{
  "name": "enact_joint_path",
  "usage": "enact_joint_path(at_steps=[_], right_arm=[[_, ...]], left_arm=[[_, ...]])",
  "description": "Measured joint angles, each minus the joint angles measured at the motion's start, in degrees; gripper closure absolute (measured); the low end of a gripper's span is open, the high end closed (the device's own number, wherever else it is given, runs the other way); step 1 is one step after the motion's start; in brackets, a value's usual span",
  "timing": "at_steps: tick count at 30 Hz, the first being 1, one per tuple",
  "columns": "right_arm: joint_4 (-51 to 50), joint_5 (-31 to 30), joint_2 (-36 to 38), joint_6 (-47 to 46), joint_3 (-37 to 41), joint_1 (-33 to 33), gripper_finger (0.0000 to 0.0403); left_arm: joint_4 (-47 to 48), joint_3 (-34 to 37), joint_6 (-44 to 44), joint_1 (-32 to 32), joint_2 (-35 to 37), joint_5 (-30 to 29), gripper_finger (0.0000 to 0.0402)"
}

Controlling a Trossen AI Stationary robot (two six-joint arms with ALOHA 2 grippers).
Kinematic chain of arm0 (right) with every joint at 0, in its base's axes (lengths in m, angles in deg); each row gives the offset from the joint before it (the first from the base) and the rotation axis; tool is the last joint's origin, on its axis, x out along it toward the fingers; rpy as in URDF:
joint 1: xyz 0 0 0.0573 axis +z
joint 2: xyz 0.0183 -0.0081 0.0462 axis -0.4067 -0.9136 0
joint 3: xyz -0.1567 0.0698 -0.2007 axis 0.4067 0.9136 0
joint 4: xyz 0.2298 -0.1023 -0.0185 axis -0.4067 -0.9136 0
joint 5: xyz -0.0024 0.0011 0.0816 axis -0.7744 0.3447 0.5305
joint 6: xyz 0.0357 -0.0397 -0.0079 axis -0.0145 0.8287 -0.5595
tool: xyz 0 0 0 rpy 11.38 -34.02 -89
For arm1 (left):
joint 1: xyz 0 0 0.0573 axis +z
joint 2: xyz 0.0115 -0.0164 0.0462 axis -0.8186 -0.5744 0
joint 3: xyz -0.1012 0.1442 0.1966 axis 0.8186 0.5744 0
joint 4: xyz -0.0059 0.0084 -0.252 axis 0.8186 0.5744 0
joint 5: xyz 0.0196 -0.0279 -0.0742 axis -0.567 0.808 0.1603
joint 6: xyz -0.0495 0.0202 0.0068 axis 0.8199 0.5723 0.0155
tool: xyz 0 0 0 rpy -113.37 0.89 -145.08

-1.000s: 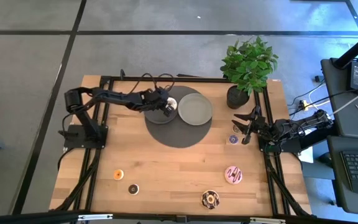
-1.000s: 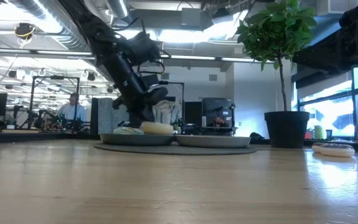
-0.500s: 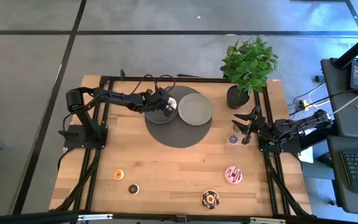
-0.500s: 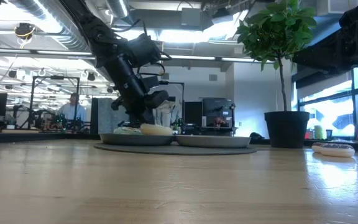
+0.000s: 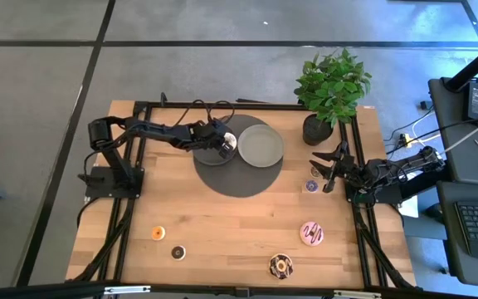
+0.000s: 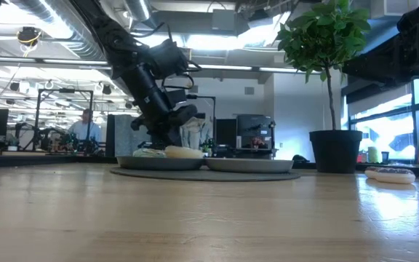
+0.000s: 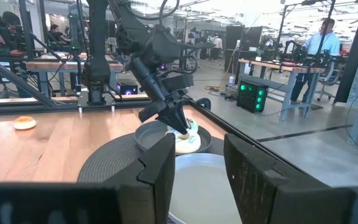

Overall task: Pick & Place donuts
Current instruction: Put the big white donut on the black plate, then put the small brown donut on the gray plate

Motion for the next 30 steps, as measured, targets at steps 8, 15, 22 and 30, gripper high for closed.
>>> enact_joint_path(at_steps=[8,15,22,30], right_arm=[[-0.02,0.0,0.0,0.0,0.01,0.0,0.0264],[-0.01,0.0,0.0,0.0,0.01,0.0,0.0264],[-0.43,0.02,0.02,-1.78,-0.22,0.01,0.0264],[-11.94,3.06,-4.29,-3.71,-9.57,0.02,0.0264]], left_arm=[[0.23,0.0,0.04,-0.11,0.0,-0.02,0.0325],[0.19,0.0,-0.44,-0.11,0.0,-1.96,0.0285],[-0.71,-0.78,-6.47,0.28,2.29,-2.43,0.0268],[-3.94,-1.18,-13.11,-3.74,9.32,3.93,0.0272]])
